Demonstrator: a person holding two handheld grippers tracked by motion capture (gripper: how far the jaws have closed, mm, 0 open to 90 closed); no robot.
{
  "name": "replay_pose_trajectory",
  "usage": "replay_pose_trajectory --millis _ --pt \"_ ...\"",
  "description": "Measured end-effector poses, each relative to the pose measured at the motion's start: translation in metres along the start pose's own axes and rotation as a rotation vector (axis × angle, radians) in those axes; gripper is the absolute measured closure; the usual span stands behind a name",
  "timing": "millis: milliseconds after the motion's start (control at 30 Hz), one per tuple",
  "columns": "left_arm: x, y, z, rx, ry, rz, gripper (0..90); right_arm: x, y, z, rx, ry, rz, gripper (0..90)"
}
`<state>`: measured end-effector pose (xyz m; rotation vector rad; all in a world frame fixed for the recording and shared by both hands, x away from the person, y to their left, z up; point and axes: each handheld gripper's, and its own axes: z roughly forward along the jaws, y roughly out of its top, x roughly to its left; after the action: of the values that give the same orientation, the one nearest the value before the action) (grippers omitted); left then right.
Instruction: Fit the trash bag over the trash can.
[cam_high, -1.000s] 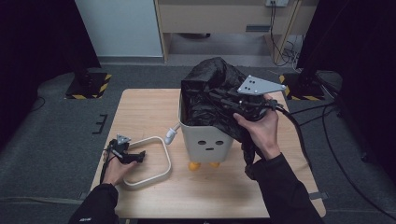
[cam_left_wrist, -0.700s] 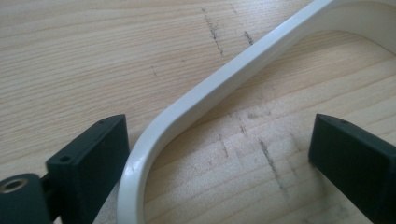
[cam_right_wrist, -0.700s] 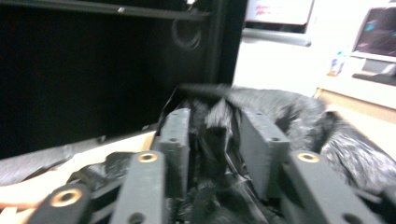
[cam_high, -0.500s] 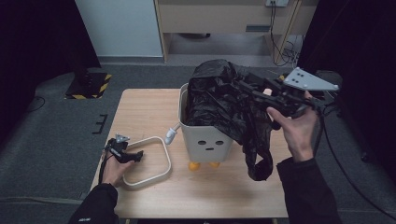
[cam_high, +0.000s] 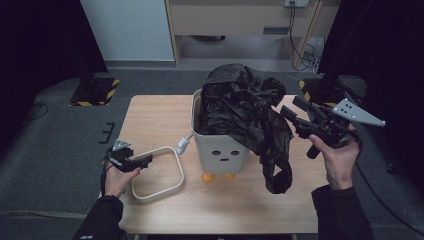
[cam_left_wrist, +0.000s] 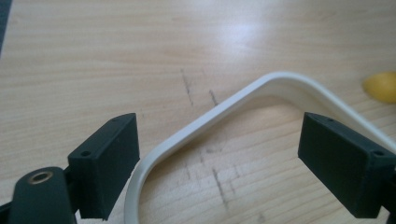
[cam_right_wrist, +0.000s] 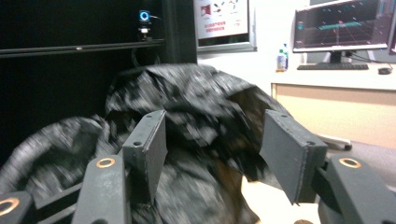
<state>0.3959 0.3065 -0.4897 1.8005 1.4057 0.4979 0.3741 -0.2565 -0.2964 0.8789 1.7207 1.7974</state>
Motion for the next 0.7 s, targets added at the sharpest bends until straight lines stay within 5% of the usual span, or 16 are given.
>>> replay_pose_trajectory --millis 233,500,700 --pt "-0.01 0.014 -0.016 -0.113 -0.017 -0.002 13.0 -0.013 -0.015 -0.004 -0.005 -0.023 0.052 33.5" --pt "-0.027 0.041 -0.048 -0.291 -0.053 0.01 16.4 -0.019 -0.025 -0.011 0.008 -0.035 0.058 27.3" --pt "-0.04 0.053 -0.064 -0.38 -0.089 0.015 17.8 -0.021 -0.029 -0.008 0.015 -0.042 0.064 23.8"
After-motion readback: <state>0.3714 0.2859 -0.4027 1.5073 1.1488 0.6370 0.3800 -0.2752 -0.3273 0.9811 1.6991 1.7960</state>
